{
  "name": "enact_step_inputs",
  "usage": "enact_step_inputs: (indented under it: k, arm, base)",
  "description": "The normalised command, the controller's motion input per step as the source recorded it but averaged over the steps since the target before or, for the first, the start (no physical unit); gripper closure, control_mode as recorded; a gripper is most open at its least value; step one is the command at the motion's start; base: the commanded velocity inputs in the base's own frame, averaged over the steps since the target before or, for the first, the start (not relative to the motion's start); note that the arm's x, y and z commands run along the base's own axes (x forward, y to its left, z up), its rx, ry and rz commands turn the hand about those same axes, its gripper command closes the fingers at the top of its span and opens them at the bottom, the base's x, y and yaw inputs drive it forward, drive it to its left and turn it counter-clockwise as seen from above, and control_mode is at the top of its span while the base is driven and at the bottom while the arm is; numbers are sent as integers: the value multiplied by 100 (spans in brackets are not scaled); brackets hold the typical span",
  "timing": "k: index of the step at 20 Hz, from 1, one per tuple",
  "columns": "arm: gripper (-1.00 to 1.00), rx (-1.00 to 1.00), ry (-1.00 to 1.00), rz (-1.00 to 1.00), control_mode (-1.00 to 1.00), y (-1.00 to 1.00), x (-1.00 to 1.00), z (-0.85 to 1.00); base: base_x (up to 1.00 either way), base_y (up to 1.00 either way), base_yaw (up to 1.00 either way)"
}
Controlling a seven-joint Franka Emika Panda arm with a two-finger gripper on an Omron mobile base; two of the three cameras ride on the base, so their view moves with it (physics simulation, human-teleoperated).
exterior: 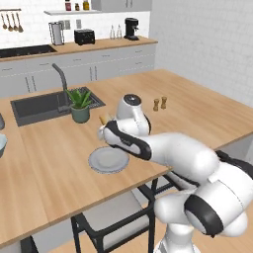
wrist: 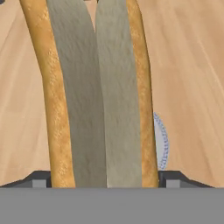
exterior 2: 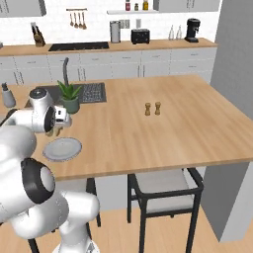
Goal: Place one bun and one sausage from the bowl on each plate.
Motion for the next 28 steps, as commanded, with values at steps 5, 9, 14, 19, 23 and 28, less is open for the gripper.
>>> enact_step_inputs:
  k: [5,9,14,19,23,28]
  arm:
    - [100,-16,40,11,-100,3,61,-85]
    - [100,-7,12,2,-100,0,24,-84]
    - [100,0,0,0,-100,-6,16,-49]
    - [100,0,0,0,-100,-8,18,-52]
    - [100,0,0,0,-100,-12,7,-21]
    - [100,0,0,0,-100,-9,0,-25]
  base:
    - [0,0,0]
    - [0,0,0]
    - [0,0,0]
    - [0,0,0]
    - [0,0,0]
    - [0,0,0]
